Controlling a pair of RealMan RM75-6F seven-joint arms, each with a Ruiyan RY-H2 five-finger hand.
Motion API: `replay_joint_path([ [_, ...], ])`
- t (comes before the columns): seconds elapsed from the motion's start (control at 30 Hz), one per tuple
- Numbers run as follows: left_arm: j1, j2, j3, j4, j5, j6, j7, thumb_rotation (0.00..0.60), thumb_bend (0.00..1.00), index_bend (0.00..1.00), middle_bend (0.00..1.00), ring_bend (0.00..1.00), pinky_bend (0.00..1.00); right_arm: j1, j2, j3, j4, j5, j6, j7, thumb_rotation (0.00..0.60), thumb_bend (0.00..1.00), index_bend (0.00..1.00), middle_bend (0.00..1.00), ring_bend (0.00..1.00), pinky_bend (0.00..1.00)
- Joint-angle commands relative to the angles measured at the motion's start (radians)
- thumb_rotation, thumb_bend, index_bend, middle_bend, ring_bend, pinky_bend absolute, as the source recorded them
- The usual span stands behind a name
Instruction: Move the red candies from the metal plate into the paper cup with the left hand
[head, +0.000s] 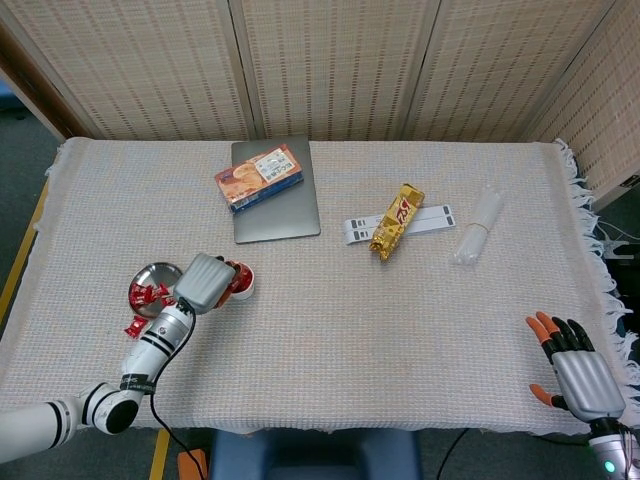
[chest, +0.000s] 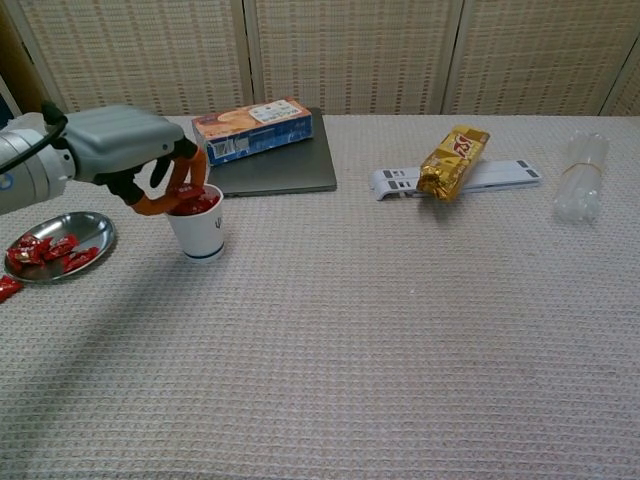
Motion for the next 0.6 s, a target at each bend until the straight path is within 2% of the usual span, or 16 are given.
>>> replay_joint_path([
  [0.03, -0.015, -0.018, 0.003, 0.008, -0.011, 0.002, 0.029, 0.6, 0.47, 0.38, 0.46, 0.43, 1.0, 0.001, 0.001, 0.0, 0.0, 0.001, -0.001, 0.001, 0.6, 0.11, 0.0, 0.0, 0.0, 0.0],
  [0.2, -0.029, -0.026, 0.011, 0.009, -0.031, 0.001, 0.07, 0.6, 0.46, 0.31, 0.32, 0.3, 1.0, 0.0, 0.002, 0.002, -0.001, 0.002, 0.001, 0.005, 0.6, 0.11, 0.0, 0.0, 0.0, 0.0],
  [0.6, -0.027, 0.012, 0.043, -0.019, -0.052, 0.007, 0.105, 0.6, 0.45, 0.18, 0.22, 0.21, 1.0, -0.002, 0.001, 0.0, -0.003, 0.0, 0.003, 0.0, 0.6, 0.11, 0.0, 0.0, 0.0, 0.0],
])
